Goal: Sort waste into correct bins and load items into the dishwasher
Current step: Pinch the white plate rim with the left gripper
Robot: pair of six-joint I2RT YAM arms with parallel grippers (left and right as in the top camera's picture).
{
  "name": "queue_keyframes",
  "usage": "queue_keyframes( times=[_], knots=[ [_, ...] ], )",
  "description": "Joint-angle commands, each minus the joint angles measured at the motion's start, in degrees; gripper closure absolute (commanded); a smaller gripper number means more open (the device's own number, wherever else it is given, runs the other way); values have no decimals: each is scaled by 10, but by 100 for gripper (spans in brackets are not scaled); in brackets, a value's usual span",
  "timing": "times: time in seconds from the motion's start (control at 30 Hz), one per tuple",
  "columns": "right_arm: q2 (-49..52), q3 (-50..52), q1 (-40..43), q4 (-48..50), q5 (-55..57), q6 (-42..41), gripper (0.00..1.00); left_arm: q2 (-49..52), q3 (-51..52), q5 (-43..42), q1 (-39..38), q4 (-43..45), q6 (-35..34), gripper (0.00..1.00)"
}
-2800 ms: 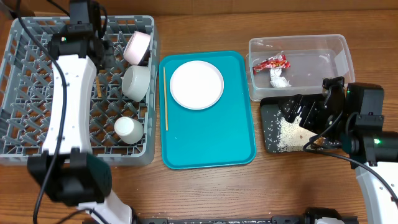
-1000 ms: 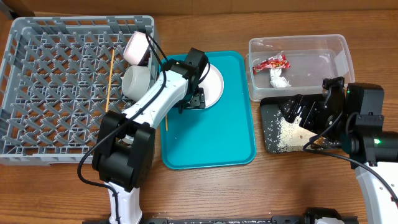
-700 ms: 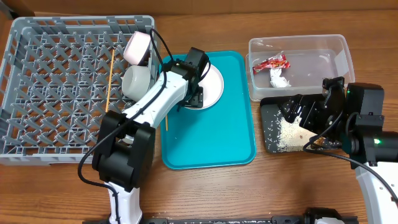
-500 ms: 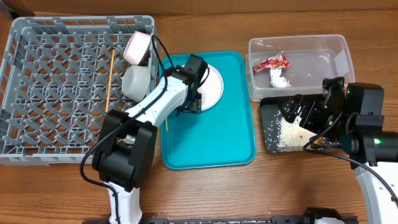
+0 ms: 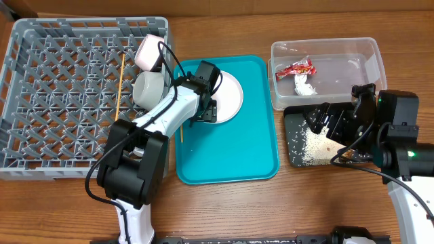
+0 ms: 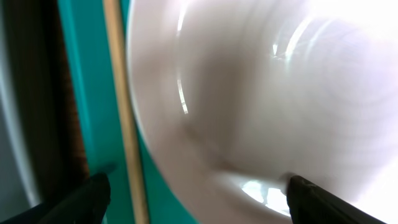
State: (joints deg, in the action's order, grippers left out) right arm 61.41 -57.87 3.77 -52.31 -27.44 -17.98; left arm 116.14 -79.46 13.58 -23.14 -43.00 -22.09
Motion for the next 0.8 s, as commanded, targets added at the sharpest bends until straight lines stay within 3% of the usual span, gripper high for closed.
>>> queue_keyframes(
  times=[0.0, 0.77],
  knots=[
    [-5, -11, 3, 3, 4, 2, 0, 5, 16, -31, 1, 7, -8, 9],
    [-5, -11, 3, 3, 4, 2, 0, 5, 15, -92, -9, 112, -5, 7]
  ],
)
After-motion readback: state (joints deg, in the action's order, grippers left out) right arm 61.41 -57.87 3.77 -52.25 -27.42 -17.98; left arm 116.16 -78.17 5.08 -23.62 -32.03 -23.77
